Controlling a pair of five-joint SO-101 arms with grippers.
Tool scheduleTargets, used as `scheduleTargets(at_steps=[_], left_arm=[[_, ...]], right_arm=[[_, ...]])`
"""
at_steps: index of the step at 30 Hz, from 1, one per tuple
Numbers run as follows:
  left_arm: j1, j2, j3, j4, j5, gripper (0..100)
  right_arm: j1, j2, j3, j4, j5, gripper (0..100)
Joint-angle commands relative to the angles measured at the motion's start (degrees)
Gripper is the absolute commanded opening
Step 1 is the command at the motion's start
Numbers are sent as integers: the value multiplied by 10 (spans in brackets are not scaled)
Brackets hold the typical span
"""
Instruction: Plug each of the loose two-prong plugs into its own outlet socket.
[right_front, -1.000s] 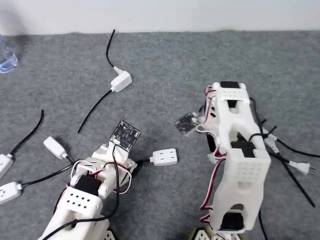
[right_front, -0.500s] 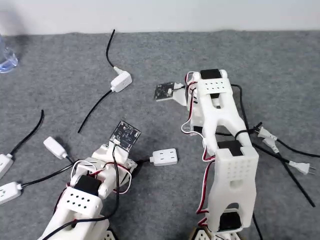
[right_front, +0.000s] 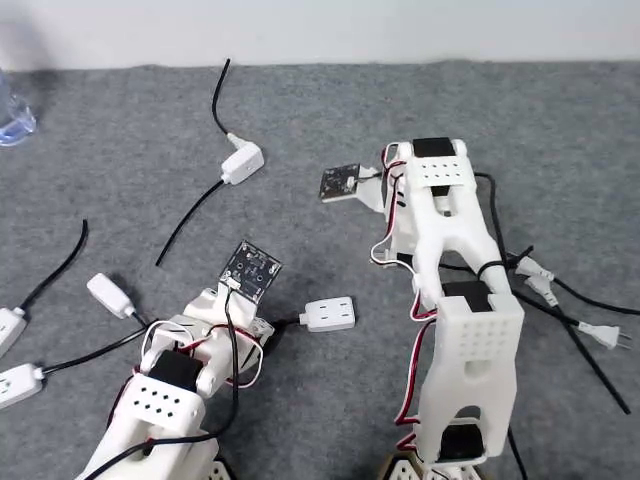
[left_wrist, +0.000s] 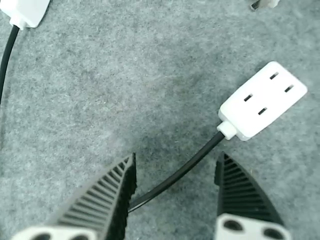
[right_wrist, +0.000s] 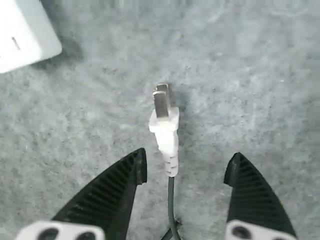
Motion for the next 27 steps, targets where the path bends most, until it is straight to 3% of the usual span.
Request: scheduleTargets(at_steps=[1, 27], left_arm=[[5, -8, -2, -14, 2, 240], [5, -8, -2, -14, 2, 240]], right_arm=[[2, -11, -16, 11, 11, 188], [-7, 25, -4, -37, 25, 151]])
